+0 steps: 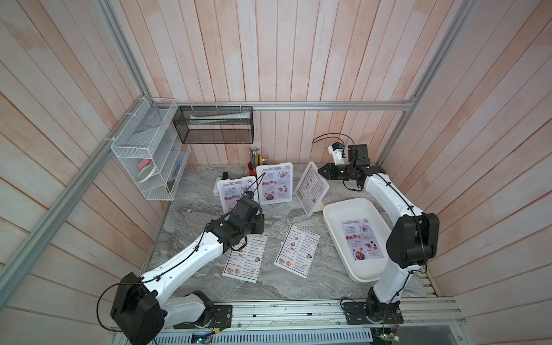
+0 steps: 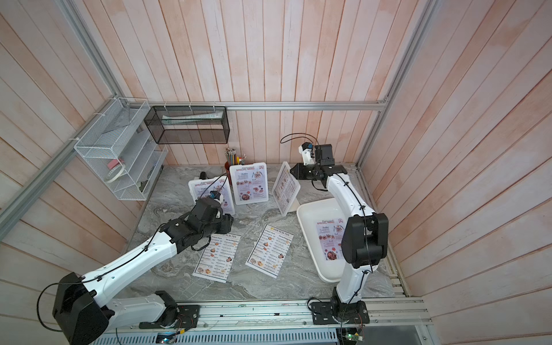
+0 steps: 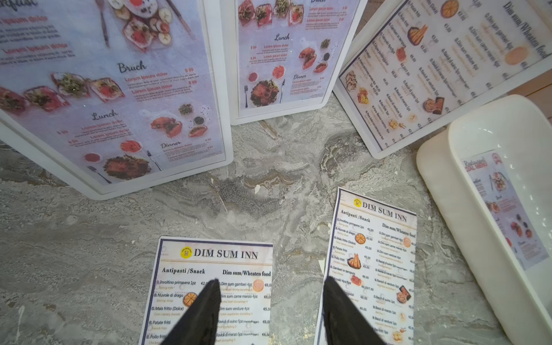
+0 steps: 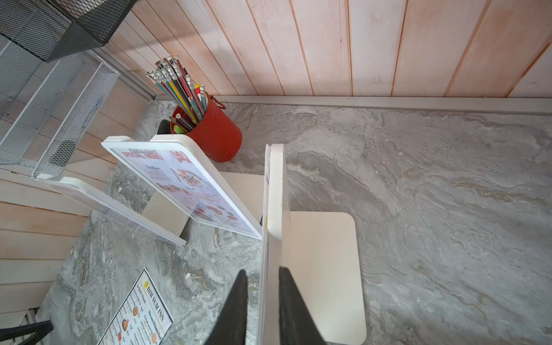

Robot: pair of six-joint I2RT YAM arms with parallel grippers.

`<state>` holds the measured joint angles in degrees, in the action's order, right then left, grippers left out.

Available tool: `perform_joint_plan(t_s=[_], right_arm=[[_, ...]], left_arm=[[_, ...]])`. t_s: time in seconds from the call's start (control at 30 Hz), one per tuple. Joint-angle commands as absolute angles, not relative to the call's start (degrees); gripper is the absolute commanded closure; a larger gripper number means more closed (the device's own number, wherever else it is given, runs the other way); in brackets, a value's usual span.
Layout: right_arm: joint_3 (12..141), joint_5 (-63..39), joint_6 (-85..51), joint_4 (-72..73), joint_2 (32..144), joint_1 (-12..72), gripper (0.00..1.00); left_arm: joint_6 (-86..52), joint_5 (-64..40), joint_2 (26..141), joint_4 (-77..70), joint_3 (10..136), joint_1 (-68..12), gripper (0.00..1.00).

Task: Replace the menus in the menu holders
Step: Take out the menu from the menu holder.

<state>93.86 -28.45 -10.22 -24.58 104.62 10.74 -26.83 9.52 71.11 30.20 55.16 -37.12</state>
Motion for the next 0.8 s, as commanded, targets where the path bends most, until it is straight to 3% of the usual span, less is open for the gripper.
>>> perform_joint_plan(t_s=[0.0, 0.77], right_arm=[[93.57, -29.36, -9.15, -26.5, 105.0, 11.25, 0.78], [94.45, -31.18, -11.03, -24.51, 104.9, 11.35, 0.9]], left_arm=[[-27.07, 10.28, 70.67, 29.71, 54.5, -36.82, 0.43], [-27.17, 10.59, 70.15, 29.75, 53.83, -36.83, 0.43]])
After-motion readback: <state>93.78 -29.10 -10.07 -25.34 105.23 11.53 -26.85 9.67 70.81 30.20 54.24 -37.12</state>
